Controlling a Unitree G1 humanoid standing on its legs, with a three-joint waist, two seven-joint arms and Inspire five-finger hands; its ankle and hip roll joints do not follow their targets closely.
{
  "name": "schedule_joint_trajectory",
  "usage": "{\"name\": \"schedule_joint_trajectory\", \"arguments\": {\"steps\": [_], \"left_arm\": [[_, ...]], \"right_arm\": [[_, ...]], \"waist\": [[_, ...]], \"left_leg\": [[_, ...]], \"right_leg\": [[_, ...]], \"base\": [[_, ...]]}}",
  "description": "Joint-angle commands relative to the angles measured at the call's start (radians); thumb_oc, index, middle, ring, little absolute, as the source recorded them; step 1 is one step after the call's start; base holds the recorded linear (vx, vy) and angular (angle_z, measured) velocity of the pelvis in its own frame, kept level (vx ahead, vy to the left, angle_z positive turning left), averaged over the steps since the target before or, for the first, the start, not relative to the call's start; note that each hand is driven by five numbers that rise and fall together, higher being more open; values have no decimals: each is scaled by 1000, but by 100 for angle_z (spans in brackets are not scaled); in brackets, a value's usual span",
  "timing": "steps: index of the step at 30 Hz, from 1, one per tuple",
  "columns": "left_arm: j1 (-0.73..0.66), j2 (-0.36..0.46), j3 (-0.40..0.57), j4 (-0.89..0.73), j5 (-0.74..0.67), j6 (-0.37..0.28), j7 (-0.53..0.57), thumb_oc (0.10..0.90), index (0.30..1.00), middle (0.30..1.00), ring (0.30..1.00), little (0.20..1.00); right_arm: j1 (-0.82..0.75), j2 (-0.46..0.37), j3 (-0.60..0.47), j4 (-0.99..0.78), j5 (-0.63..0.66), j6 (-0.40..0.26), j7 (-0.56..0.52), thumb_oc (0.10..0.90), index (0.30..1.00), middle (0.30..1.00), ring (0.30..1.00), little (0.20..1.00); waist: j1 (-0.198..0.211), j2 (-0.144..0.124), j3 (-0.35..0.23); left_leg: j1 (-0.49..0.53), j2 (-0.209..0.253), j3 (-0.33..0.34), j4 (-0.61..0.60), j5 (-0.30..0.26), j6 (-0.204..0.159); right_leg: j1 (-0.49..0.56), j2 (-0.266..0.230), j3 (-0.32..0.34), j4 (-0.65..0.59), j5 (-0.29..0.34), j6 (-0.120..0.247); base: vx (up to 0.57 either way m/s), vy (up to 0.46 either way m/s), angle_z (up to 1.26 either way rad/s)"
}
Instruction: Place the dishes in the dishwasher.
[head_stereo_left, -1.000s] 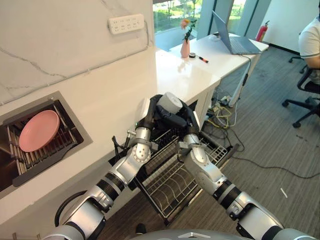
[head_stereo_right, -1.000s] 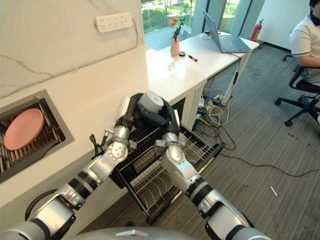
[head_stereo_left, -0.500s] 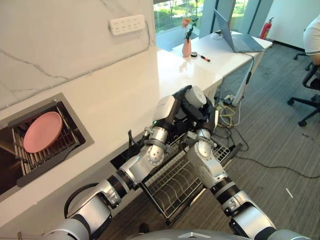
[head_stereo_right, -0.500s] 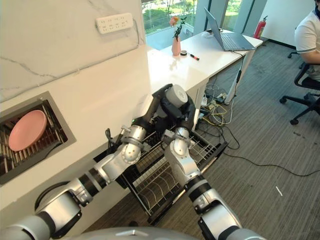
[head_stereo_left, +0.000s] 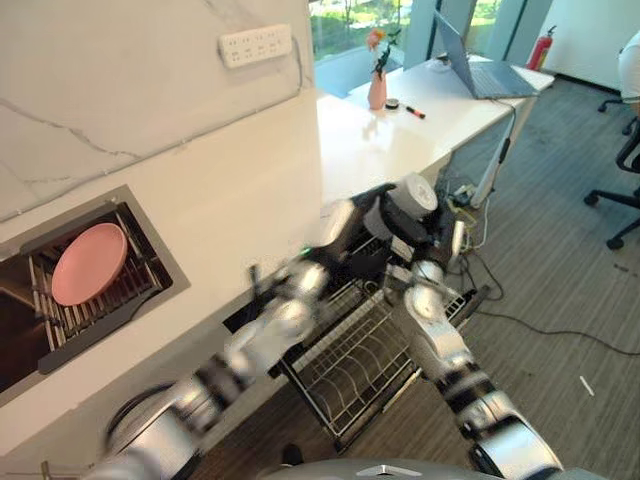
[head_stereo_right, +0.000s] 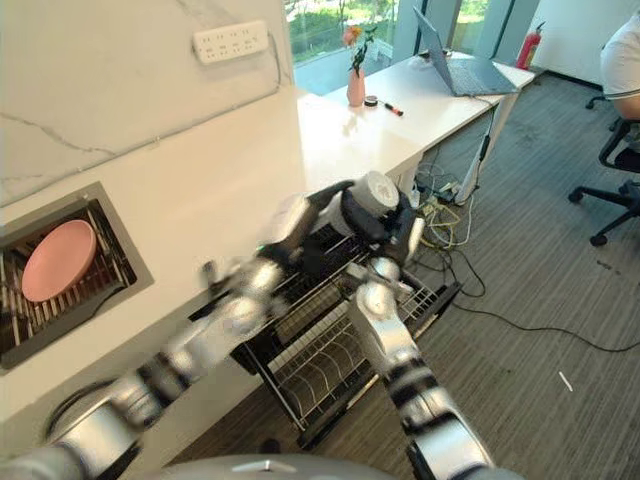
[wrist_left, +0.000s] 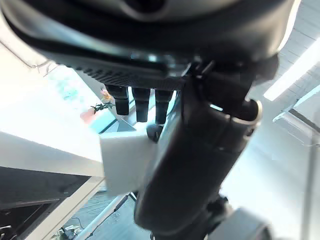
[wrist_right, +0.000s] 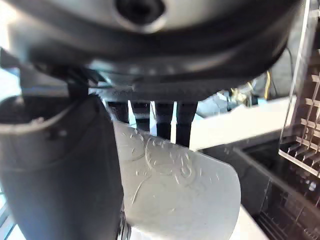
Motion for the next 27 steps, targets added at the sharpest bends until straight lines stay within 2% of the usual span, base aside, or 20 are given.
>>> {"name": "schedule_joint_trajectory", "arguments": {"steps": [1,3,7,12,19,22,23,27], "left_arm": [[-179,-79,-119,94,-34,-69,-30,800,900,900,900,900],[-72,-29,-67,79,-210,-69,-93,800,900,900,900,900],[3,15,2,49,-321,-73,-138,800,900,900,900,900],[177,55,145,13,-634,-45,-269,800,900,900,900,900],[303,94,216,58,-680,-7,-338,800,900,900,900,900],[385,144,235,159,-646,12,-384,800,900,900,900,900],[400,146,238,191,-641,20,-390,800,900,900,900,900],[429,118,242,323,-623,29,-406,800,900,900,900,900]], "right_arm": [[-311,58,-34,-3,-57,-67,51,400,300,300,300,300],[-276,28,-3,48,-35,-52,105,400,300,300,300,300],[-226,4,-2,69,-33,-38,142,400,300,300,300,300],[-183,-16,38,180,-18,10,244,400,300,300,300,300],[-177,-12,105,311,-38,59,344,400,300,300,300,300],[-184,-3,125,448,-70,76,383,400,300,300,300,300],[-186,0,131,474,-82,83,391,400,300,300,300,300],[-186,7,138,550,-132,91,397,400,300,300,300,300]], "waist": [[44,-22,6],[74,-28,18],[95,-26,21],[138,-25,22],[174,-20,27],[210,-13,38],[217,-13,36],[237,-10,43]], "left_leg": [[134,71,-12,3,-159,-27],[107,77,-50,3,-142,-39],[90,84,-88,3,-133,-54],[52,87,-151,3,-108,-69],[37,87,-181,3,-96,-74],[9,83,-211,3,-81,-81],[14,90,-217,3,-100,-88],[2,89,-229,3,-95,-95]], "right_leg": [[-64,-1,-47,10,47,19],[-56,0,-95,10,44,12],[-37,5,-145,12,32,6],[-18,9,-219,12,26,-3],[-3,12,-254,13,21,-5],[1,7,-293,17,22,-1],[12,16,-285,15,1,4],[16,16,-304,15,-2,4]], "base": [[-8,-39,53],[-21,-61,53],[3,-35,56],[-9,-36,42],[-7,-3,15],[-8,6,38],[54,-41,41],[5,-9,25]]}}
